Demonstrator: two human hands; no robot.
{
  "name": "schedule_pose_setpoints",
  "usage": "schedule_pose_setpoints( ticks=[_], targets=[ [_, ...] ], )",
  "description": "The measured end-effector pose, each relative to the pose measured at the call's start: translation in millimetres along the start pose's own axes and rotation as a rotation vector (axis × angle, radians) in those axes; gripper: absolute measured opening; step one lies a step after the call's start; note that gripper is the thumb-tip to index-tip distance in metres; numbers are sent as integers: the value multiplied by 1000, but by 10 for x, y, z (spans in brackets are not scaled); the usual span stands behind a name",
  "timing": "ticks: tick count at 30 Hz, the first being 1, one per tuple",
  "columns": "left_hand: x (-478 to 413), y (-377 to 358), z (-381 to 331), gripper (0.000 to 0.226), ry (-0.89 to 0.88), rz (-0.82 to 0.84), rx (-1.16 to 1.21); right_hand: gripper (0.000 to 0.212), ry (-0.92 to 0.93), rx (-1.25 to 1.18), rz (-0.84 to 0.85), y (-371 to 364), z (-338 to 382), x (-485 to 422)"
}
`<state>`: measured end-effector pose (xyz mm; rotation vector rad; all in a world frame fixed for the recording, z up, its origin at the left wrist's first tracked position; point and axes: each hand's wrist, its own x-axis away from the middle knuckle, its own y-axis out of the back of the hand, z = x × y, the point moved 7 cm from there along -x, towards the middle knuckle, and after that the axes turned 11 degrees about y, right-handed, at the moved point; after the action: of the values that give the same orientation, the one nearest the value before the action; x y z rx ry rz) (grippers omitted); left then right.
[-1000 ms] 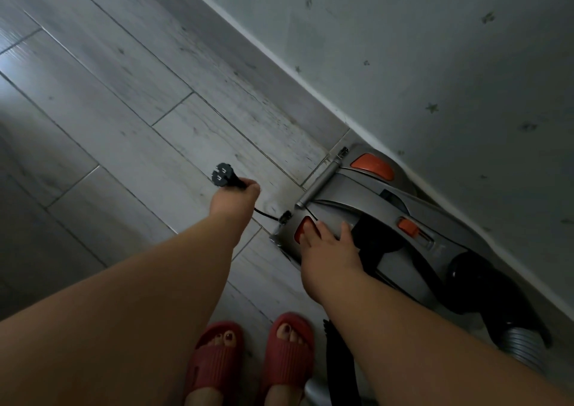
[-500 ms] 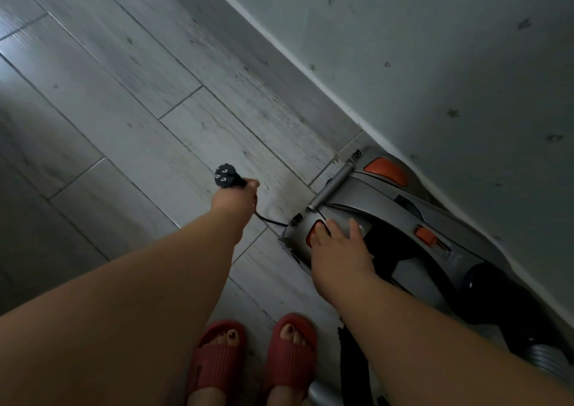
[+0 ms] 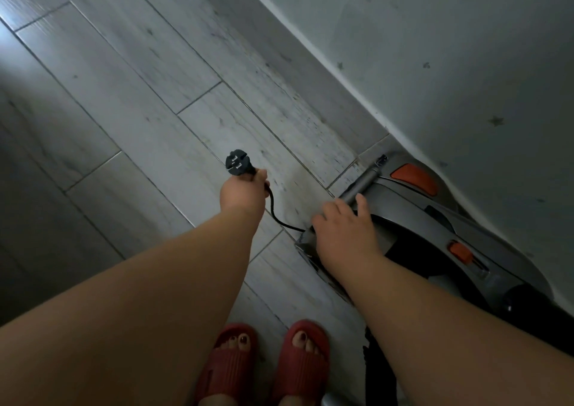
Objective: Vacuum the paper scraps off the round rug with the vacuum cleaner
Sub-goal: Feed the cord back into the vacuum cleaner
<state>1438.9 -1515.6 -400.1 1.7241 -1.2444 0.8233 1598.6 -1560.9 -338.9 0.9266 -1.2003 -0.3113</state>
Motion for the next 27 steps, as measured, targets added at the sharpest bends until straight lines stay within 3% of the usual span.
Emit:
schedule_pose_setpoints(
  ticks=[4, 7, 13, 17, 20, 22, 27],
  targets=[
    [57, -263, 206, 17, 199, 266, 169, 42, -22, 36, 53, -87, -100, -87],
    [126, -396, 228, 21, 176, 354, 200, 43, 3, 11, 7, -146, -108, -48],
    [24, -192, 154, 12, 84, 135, 167, 53, 43, 25, 51, -240, -67, 14],
    [34, 57, -209, 21, 35, 78, 426, 50, 31, 55, 110, -209, -28, -12],
    [55, 197, -722, 15, -188, -10, 372, 53, 27, 87, 157, -205, -24, 7],
    [92, 297, -1003, 17, -247, -55, 409, 56, 35, 109, 191, -215, -28, 15],
    [90, 432, -1227, 19, -161, -54, 604, 62, 34, 115, 217, -220, -47, 35]
  ],
)
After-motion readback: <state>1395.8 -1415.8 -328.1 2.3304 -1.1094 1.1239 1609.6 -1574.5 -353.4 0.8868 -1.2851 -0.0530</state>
